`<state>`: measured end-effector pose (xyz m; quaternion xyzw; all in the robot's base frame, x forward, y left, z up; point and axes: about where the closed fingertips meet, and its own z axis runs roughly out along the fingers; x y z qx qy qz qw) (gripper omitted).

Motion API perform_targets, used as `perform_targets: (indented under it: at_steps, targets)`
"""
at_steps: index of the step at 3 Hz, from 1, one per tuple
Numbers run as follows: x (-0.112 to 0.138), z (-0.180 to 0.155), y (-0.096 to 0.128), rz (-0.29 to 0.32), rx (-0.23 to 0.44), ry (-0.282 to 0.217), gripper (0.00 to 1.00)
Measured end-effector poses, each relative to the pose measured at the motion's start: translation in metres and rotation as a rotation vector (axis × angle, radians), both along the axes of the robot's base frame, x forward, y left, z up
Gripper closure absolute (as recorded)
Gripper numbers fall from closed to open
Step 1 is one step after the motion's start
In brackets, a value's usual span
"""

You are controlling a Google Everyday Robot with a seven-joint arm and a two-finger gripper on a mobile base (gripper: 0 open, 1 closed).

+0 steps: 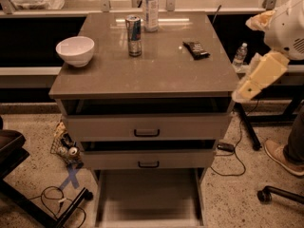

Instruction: Place redbull can into bottom drawer

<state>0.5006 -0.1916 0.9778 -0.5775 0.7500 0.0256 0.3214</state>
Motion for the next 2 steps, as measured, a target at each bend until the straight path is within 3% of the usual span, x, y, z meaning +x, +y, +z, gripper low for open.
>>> perform_targets:
  at_steps: [1, 2]
  targets:
    - [0.053, -0.002, 0.023, 0.005, 0.259, -0.097, 0.00]
    - [0.110, 0.014, 0.050, -0.042, 0.530, -0.220, 0.00]
